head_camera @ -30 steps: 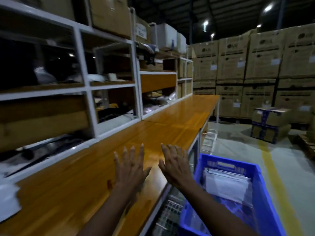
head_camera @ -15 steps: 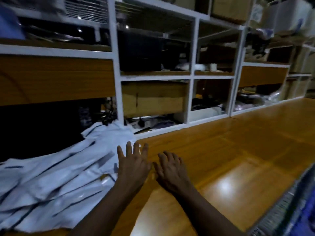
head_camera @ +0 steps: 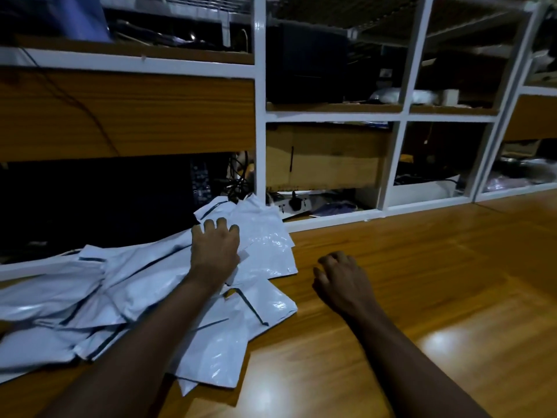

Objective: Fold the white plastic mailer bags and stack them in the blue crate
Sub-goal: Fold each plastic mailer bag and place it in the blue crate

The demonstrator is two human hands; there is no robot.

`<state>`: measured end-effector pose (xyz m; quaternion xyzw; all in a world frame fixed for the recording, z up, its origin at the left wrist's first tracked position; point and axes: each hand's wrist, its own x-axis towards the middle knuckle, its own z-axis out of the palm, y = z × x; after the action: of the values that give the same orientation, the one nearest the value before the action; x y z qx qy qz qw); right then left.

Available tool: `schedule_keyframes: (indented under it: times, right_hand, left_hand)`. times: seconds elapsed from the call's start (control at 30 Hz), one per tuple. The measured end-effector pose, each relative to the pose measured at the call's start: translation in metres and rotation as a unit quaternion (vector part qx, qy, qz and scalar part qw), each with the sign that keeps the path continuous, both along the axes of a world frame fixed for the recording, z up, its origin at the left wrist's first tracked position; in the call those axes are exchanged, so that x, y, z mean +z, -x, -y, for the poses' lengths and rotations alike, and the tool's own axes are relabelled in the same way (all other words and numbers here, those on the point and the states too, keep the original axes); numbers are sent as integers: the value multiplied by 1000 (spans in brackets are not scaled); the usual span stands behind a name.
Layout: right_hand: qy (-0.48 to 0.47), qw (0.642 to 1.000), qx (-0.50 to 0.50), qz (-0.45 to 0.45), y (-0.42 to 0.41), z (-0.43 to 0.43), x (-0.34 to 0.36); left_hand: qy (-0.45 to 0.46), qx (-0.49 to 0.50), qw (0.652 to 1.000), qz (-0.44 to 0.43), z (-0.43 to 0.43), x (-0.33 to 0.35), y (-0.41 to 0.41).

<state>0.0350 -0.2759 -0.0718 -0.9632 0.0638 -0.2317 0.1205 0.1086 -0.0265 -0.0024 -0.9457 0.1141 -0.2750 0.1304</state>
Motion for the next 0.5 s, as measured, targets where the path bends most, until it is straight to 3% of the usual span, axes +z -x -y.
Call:
schedule_keyframes:
  times: [0.27, 0.4, 0.5]
  right_hand:
    - [-29, 998, 22, 53, 12, 3, 3]
    - [-109, 990, 12, 86, 30, 11, 11]
    - [-110, 990, -28, 82, 45, 30, 15]
  left_hand:
    - [-2, -126, 981, 148, -4, 13, 18]
    - [32, -171, 974, 144, 27, 22, 35]
    - [62, -221, 965, 123, 62, 17, 52]
